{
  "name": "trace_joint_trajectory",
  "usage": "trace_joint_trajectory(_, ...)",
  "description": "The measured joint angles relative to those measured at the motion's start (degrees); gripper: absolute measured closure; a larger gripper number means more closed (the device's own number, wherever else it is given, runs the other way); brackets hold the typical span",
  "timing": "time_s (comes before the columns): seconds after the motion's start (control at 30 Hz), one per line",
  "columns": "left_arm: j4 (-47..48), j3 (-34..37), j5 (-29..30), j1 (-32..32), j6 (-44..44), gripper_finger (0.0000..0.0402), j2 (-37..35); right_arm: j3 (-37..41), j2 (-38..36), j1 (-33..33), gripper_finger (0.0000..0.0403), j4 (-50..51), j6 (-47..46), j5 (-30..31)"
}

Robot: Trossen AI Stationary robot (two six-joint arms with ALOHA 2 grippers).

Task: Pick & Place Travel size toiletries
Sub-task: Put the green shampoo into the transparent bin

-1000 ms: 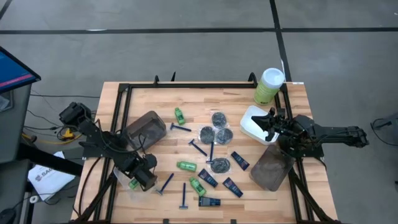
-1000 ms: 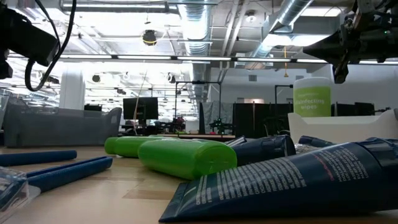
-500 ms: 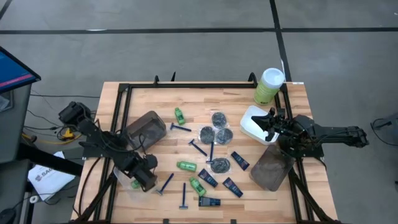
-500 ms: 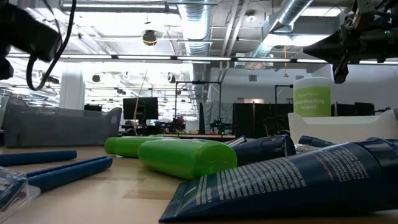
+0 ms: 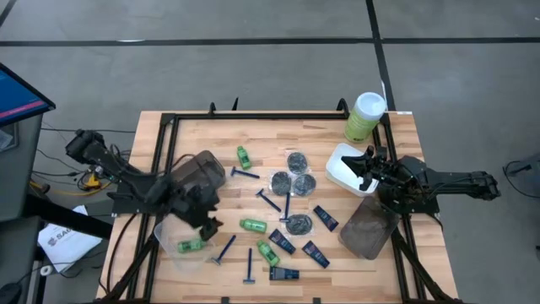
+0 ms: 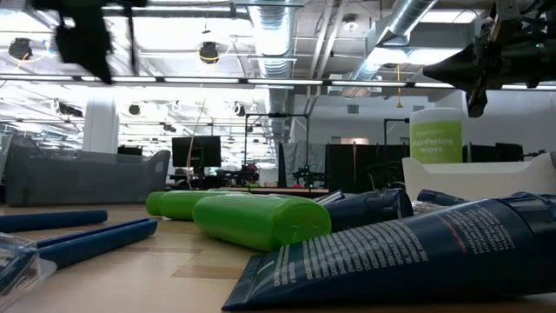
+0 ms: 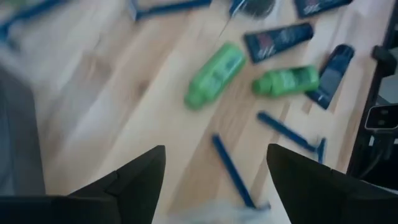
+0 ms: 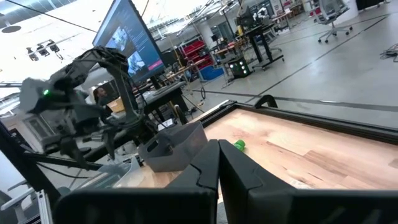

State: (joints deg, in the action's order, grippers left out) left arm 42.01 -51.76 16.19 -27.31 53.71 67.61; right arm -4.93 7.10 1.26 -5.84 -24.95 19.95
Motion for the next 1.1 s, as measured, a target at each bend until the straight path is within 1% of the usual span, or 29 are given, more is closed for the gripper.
trace_joint_trajectory(0.17, -8.6, -0.1, -4.0, 8.4, -16.6, 0.0127, 3.4, 0.0, 0.0, 0.0, 0.0403, 0.0, 0.0, 0.0)
trace_joint_trajectory(0.3, -12.4, -0.1, -9.9, 13.2, -26.2, 0.0127, 7.9, 0.0, 0.0, 0.0, 0.0403, 0.1, 0.0, 0.0)
trace_joint_trajectory(0.43, -14.2, -0.1, -16.6, 15.2, -33.0, 0.0127, 12.6, 0.0, 0.0, 0.0, 0.0403, 0.3, 0.0, 0.0)
trace_joint_trajectory(0.53, -14.8, -0.1, -18.4, 15.2, -37.3, 0.0127, 15.8, 0.0, 0.0, 0.0, 0.0403, 0.4, 0.0, 0.0)
trace_joint_trajectory(0.67, -16.8, -0.1, -19.1, 14.4, -38.8, 0.0127, 19.6, 0.0, 0.0, 0.0, 0.0403, 0.7, -0.1, -0.1)
trace_joint_trajectory(0.83, -19.0, -0.1, -18.1, 13.6, -38.8, 0.0127, 23.8, 0.0, 0.0, 0.0, 0.0403, 0.8, -0.1, -0.1)
trace_joint_trajectory(1.1, -20.6, 0.9, -17.7, 13.6, -38.7, 0.0128, 24.7, 0.0, 0.0, 0.0, 0.0403, 1.1, -0.1, -0.1)
